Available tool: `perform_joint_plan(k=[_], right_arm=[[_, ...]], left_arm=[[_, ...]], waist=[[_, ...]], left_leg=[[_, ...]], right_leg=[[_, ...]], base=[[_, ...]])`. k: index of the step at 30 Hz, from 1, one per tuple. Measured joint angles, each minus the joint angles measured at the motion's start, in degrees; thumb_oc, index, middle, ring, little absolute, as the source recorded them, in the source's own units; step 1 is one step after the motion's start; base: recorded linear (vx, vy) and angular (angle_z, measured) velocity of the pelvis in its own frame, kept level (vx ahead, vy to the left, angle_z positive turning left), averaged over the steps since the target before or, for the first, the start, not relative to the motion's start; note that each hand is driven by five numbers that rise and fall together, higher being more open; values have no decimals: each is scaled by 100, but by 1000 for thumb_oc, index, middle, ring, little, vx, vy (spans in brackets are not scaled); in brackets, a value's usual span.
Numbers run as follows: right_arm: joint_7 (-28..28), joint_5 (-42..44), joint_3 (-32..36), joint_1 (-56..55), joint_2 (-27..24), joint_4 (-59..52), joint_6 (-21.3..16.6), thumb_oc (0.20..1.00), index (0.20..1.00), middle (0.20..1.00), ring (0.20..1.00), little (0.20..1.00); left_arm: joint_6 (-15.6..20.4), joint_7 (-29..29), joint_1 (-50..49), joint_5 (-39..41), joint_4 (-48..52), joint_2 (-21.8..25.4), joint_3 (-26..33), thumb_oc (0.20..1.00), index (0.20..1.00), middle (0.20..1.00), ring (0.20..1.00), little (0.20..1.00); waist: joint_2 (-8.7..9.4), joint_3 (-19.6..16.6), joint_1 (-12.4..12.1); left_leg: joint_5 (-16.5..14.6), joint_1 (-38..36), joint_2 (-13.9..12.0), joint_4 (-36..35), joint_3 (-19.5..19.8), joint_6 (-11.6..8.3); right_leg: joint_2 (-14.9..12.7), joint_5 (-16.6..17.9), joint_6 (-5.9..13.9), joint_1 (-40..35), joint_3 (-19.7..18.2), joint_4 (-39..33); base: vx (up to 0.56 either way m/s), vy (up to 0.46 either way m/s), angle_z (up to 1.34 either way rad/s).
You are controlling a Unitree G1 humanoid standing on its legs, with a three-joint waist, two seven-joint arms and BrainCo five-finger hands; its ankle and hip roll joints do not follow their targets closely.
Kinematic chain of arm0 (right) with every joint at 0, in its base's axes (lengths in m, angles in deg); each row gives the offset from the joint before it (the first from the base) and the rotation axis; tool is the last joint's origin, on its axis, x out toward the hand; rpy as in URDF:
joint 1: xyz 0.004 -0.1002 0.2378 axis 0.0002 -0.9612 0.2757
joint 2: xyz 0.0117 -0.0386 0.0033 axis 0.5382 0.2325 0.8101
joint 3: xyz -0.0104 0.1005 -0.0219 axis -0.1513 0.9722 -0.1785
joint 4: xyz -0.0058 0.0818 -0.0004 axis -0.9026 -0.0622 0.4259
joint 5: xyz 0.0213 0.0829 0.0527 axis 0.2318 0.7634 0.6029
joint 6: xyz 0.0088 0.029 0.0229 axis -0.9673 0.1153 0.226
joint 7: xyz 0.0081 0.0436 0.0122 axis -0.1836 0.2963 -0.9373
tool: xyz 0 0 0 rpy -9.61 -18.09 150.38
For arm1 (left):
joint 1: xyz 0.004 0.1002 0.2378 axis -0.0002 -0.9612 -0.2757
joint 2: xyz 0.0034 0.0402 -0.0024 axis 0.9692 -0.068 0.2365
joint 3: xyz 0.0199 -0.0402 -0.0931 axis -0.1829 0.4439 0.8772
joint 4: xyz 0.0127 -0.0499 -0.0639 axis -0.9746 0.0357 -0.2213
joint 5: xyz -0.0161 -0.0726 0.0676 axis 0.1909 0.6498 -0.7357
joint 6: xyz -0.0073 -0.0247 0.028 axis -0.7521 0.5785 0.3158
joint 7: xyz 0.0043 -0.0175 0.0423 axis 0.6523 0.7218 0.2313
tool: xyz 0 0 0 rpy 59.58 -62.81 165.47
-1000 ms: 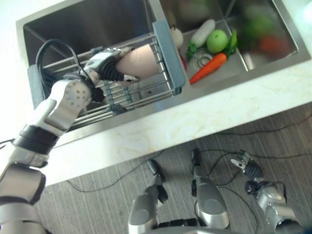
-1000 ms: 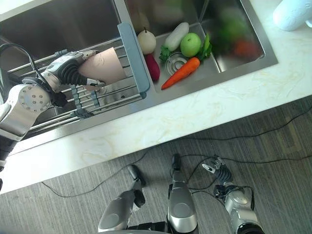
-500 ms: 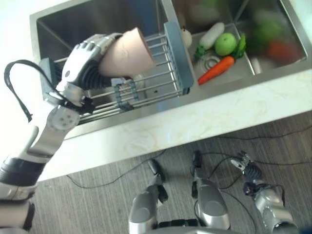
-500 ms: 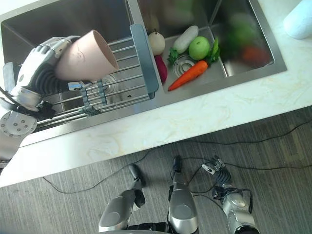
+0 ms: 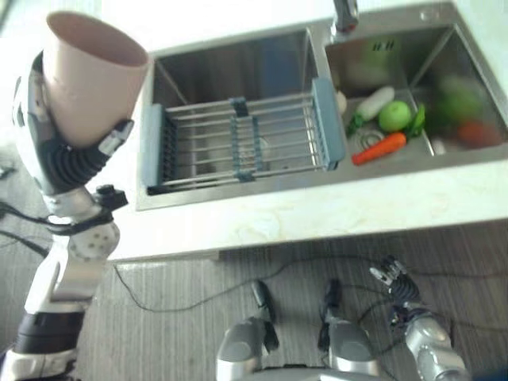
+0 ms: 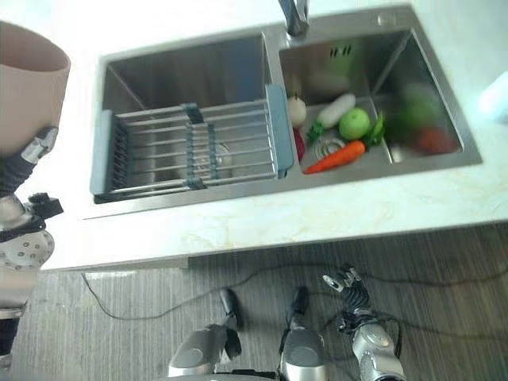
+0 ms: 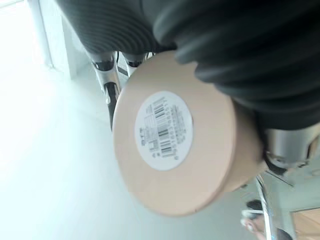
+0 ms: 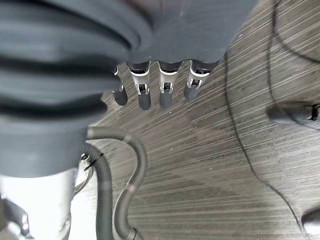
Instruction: Place the dishes in the dishwasher.
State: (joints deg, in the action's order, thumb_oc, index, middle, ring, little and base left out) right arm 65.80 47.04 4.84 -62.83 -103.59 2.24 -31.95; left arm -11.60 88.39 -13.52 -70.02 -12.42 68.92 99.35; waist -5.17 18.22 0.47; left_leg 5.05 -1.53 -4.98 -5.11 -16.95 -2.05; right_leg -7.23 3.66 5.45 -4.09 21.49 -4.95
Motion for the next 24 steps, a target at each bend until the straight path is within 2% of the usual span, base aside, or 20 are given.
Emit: perform_joint_plan(k=[3, 4, 6, 8, 10, 12, 13, 14, 15, 16, 17, 18, 19, 20, 21, 22, 23, 24], right_arm=[[87, 136, 28, -64, 111, 604, 188, 1000, 1000, 1000, 1000, 1000], [80, 128, 44, -150, 147, 717, 294, 1000, 1000, 1000, 1000, 1000], [48, 82, 47, -334, 188, 808, 424, 1000, 1000, 1000, 1000, 1000], [-45, -42, 46, -353, 146, 917, 515, 1000, 1000, 1000, 1000, 1000], [-187, -305, 47, -307, 66, 1163, 582, 1000, 1000, 1000, 1000, 1000], [-267, -429, 4, -281, 18, 1227, 677, 1000, 1000, 1000, 1000, 1000], [-279, -424, -93, -394, -13, 1210, 688, 1000, 1000, 1000, 1000, 1000], [-290, -433, -193, -508, -40, 1223, 748, 1000, 1000, 1000, 1000, 1000], [-285, -428, -205, -493, 27, 1214, 828, 1000, 1000, 1000, 1000, 1000], [-287, -423, -209, -445, 40, 1211, 861, 1000, 1000, 1000, 1000, 1000], [-287, -420, -196, -428, 29, 1190, 853, 1000, 1000, 1000, 1000, 1000], [-280, -410, -144, -412, -74, 1181, 801, 1000, 1000, 1000, 1000, 1000], [-278, -407, -89, -413, -152, 1174, 783, 1000, 1000, 1000, 1000, 1000], [-277, -423, 64, -383, -131, 1218, 734, 1000, 1000, 1000, 1000, 1000], [-284, -533, 356, -197, 16, 1336, 745, 1000, 1000, 1000, 1000, 1000], [-287, -567, 366, -85, 67, 1403, 757, 1000, 1000, 1000, 1000, 1000], [-289, -657, 345, -8, 209, 1427, 783, 1000, 1000, 1000, 1000, 1000], [-271, -658, 292, -14, 251, 1431, 798, 1000, 1000, 1000, 1000, 1000]], left_arm=[[-46, 163, -731, -56, 60, -117, 98, 200, 200, 200, 200, 200], [-33, 178, -1012, -57, 56, -270, 237, 200, 200, 200, 200, 200], [-40, 232, -1409, -48, 39, -446, 469, 200, 200, 200, 200, 200], [-30, 263, -1562, -45, 39, -451, 563, 200, 200, 200, 200, 200], [-14, 237, -1702, -44, 39, -490, 678, 200, 200, 200, 200, 200], [44, 150, -1751, -40, 19, -583, 756, 200, 200, 200, 200, 200], [176, 24, -1519, -43, -47, -758, 715, 200, 200, 200, 200, 200], [263, -80, -1218, -41, -106, -850, 648, 200, 200, 200, 200, 200], [341, -87, -1216, -38, -188, -844, 696, 200, 200, 200, 200, 200], [327, -109, -1274, -32, -246, -838, 695, 200, 200, 200, 200, 200], [337, -129, -1167, -35, -251, -816, 641, 200, 200, 200, 200, 200], [480, -144, -934, -47, -221, -726, 542, 200, 200, 200, 200, 200], [511, -147, -871, -46, -182, -696, 510, 200, 200, 200, 200, 200], [558, -149, -663, -45, -156, -531, 432, 200, 200, 200, 200, 200], [575, -216, -481, -41, -178, -425, 491, 200, 200, 200, 200, 200], [538, -305, -413, -39, -221, -418, 502, 200, 200, 200, 200, 200], [513, -489, -371, -49, -277, -424, 491, 200, 200, 200, 200, 200], [520, -585, -340, -46, -281, -432, 479, 200, 200, 200, 200, 200]], waist=[[-170, -506, -323], [-205, -661, -389], [-246, -854, -504], [-269, -904, -708], [-265, -921, -867], [-280, -941, -977], [-333, -927, -933], [-254, -903, -781], [-135, -838, -874], [183, -748, -990], [399, -768, -891], [430, -759, -709], [328, -779, -708], [224, -795, -653], [134, -816, -651], [97, -788, -695], [279, -722, -710], [387, -714, -727]], left_leg=[[-45, -163, 42, -17, 328, -65], [-107, -192, 44, -38, 404, -132], [-80, -260, 46, -37, 610, -126], [36, -261, 14, -4, 842, -81], [109, -241, -69, -5, 1020, -145], [219, -178, -100, -40, 1181, -265], [356, 49, -88, -47, 1428, -498], [272, 303, -142, -43, 1262, -743], [-5, 329, -348, 88, 137, -572], [-99, 340, -283, 670, -734, -431], [-218, 307, -162, 1245, -1216, -333], [-473, 164, -114, 2188, -1428, 14], [-346, 84, -111, 2365, -1445, 154], [-549, 66, -111, 2193, -1538, 376], [-657, 9, 49, 1375, -1310, 347], [-647, -112, 143, 898, -1119, 363], [-564, -42, 297, 823, -1030, 426], [-556, -44, 386, 763, -929, 452]], right_leg=[[-17, -163, 64, -382, 309, 21], [-14, -189, 44, -433, 368, 48], [-12, -345, 63, -586, 586, 174], [17, -528, 11, -558, 624, 454], [54, -754, -24, -562, 800, 758], [128, -850, -94, -569, 983, 928], [173, -881, -106, -595, 1390, 954], [169, -889, -206, -670, 1671, 829], [37, -886, -332, -592, 1863, 767], [-326, -946, -419, -557, 1956, 842], [-634, -905, -359, -675, 2125, 879], [-855, -957, -152, -852, 2390, 1191], [-882, -1052, -131, -812, 2339, 1429], [-903, -1274, -18, -671, 2292, 1772], [-797, -1483, -19, -390, 2285, 1936], [-783, -1562, -75, -183, 2149, 2233], [-822, -1657, -29, -61, 1826, 2462], [-825, -1812, 41, -45, 1658, 2556]], base=[[22, -118, 53], [-37, -132, 44], [-65, -157, 53], [-40, -142, 46], [-67, -139, 52], [-222, -118, 70], [-251, -67, 186], [-215, -30, 194], [-176, -18, 138], [-180, 24, 77], [-129, 97, 115], [-81, 272, 118], [27, 293, 116], [91, 290, 85], [63, 202, 84], [48, 222, 79], [56, 222, 66], [82, 154, 100]])
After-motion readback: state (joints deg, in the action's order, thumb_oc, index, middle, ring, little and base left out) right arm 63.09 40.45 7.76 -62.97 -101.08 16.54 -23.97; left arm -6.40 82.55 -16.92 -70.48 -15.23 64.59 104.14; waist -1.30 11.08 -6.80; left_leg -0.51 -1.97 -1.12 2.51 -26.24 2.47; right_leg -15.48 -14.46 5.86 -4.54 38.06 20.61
